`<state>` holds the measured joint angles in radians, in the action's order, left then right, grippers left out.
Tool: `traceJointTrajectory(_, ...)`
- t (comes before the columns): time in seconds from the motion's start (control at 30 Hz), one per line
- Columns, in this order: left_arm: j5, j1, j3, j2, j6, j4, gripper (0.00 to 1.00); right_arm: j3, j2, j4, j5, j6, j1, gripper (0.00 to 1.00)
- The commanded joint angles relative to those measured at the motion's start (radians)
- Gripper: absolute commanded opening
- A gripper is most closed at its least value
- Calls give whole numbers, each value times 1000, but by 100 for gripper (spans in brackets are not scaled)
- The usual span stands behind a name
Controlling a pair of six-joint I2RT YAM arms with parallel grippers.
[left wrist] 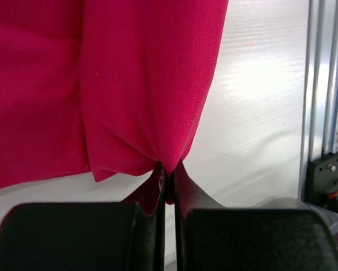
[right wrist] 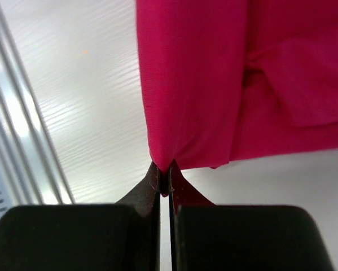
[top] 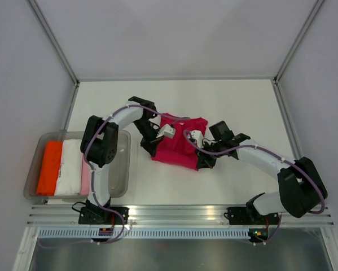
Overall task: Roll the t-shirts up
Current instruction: Roll the tshirt
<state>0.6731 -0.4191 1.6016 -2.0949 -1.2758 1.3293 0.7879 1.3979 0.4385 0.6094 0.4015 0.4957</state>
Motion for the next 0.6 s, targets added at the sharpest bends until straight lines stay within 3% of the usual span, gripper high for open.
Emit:
traceJointTrajectory(0.0,-18,-10,-66,108,-63,212,2,59,-34,163,176,109,44,0)
traceJointTrajectory(0.13,-12,-6,-115,141,-87,211,2,105,-22,200,135,105,23,0)
traceJointTrajectory(0.4,72,49,174,-54,73,208,2,93,142,85,75,-26,-85,0)
traceJointTrajectory(0.57,75,48,242,-122,141,208,5,74,159,6,59,-88,-140,0)
